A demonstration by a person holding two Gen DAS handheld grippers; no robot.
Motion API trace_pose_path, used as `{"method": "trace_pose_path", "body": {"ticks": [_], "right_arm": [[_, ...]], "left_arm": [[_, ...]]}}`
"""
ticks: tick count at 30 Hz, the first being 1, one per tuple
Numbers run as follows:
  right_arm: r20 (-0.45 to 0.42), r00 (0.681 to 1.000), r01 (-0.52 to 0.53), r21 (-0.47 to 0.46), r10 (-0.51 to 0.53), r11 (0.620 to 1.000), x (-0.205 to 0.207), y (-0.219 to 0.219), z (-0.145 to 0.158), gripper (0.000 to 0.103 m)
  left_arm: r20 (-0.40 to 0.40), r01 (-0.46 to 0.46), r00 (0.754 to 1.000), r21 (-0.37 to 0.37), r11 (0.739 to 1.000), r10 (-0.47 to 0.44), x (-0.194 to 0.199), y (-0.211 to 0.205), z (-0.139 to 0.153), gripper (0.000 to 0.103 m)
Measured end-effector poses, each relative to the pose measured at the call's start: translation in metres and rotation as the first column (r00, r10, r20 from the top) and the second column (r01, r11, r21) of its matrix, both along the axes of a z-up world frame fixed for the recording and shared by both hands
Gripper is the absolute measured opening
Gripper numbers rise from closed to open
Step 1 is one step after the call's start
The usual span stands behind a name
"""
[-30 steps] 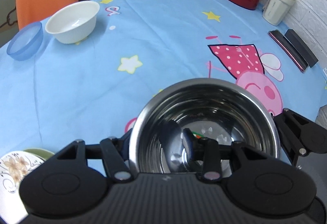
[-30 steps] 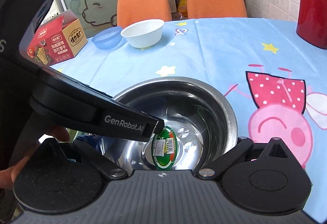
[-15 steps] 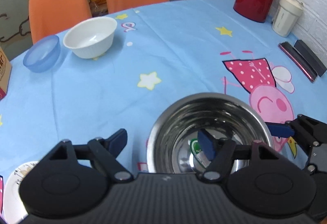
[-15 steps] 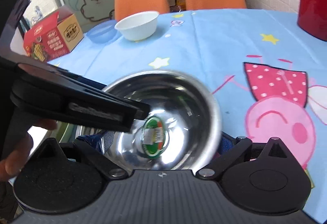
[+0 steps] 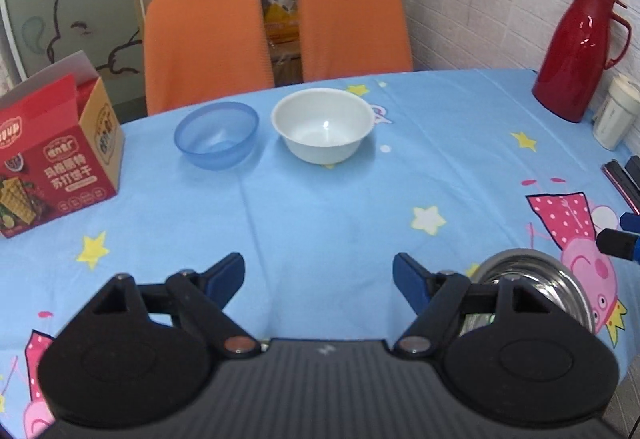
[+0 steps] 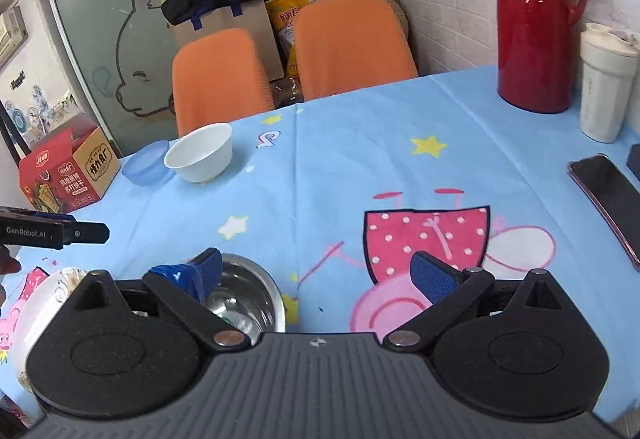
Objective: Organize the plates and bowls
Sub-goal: 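Reach the left gripper to the white ceramic bowl and grasp its rim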
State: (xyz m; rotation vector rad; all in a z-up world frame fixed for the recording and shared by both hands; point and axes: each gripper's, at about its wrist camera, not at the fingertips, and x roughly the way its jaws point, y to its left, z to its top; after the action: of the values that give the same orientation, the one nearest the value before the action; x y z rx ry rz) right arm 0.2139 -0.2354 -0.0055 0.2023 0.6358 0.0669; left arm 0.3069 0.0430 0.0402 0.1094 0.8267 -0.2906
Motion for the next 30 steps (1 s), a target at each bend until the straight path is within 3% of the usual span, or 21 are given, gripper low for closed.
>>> {"method": "trace_pose_path", "body": {"ticks": [15,22,26,30], "right_arm": [[0.009,0.969,-0.242,-0.141,0.246,0.96,0.115,0.063,0.022,0.088],[-0.034,0.938,-0.344,-0.193,0.344,0.919,0.177,0.07,0.001,0.088],[-0.088,0.923,-0.385,-0.175,0.375,0.906,0.208,0.08,-0.014,0.088],[-0.125,0.897,-0.44,-0.173,0.423,0.881,0.221,0.094,-0.025,0.088]], "left_arm": [[-0.027,-0.015,1.0,0.002,1.0,0.015,0.073,0.017,-0.013,0.076],[-0.018,-0.012,1.0,-0.016,1.0,0.012,0.153,0.013,-0.008,0.076],[-0.012,0.079,0.997,-0.038,0.996,-0.08,0.209,-0.004,-0.005,0.076],[-0.047,0.203,0.978,-0.004,0.979,-0.203,0.25,-0.029,-0.018,0.076]]}}
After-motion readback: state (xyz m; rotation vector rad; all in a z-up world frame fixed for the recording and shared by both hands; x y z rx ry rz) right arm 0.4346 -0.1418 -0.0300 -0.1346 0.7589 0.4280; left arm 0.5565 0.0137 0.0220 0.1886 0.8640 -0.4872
